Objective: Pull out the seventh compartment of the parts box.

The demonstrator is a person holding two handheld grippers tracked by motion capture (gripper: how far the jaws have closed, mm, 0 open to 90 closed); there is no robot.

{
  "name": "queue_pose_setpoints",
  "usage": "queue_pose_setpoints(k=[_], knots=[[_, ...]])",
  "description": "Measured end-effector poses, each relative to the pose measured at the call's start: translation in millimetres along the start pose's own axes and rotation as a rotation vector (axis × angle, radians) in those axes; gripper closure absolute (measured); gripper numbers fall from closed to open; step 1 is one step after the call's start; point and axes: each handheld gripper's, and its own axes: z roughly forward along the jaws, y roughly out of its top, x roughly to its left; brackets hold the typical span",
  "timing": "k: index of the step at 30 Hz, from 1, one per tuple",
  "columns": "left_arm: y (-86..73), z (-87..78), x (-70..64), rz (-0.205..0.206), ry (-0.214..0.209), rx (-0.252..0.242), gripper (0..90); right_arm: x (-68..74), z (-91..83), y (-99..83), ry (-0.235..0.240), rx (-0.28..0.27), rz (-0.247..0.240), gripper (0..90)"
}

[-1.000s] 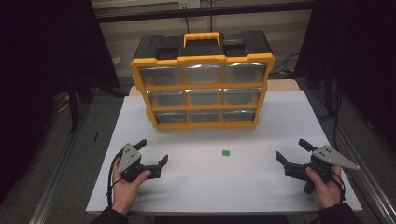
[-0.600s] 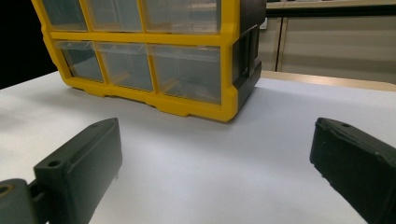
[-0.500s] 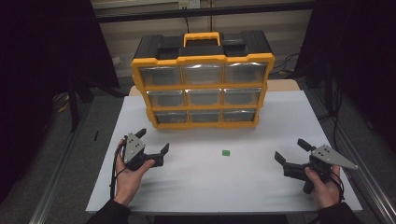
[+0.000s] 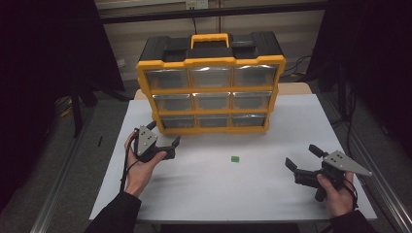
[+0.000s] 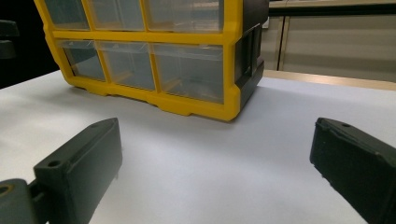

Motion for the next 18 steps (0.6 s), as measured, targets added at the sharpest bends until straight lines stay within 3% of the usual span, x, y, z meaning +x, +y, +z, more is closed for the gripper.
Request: queue_pose_setpoints(k=[3, 6, 11, 18], knots=[[1.9, 6.0, 0.5, 0.047, -0.009, -0.016, 4.3, 0.2, 1.6, -0.4, -0.001, 0.000, -0.008, 1.4], [1.4, 12.8, 1.3, 0.073, 0.016, -0.050, 4.7, 0.8, 1.8, -0.2, 0.001, 0.002, -0.004, 1.3], [0.8, 18.3, 2.7, 0.142, -0.003, -0.009, 3.9, 0.3, 1.7, -0.5, 0.005, 0.005, -0.004, 1.3], [8.5, 25.3, 1.4, 0.253, 0.004, -0.044, 3.4, 0.3, 1.9, -0.4, 0.005, 0.005, -0.002, 1.3]])
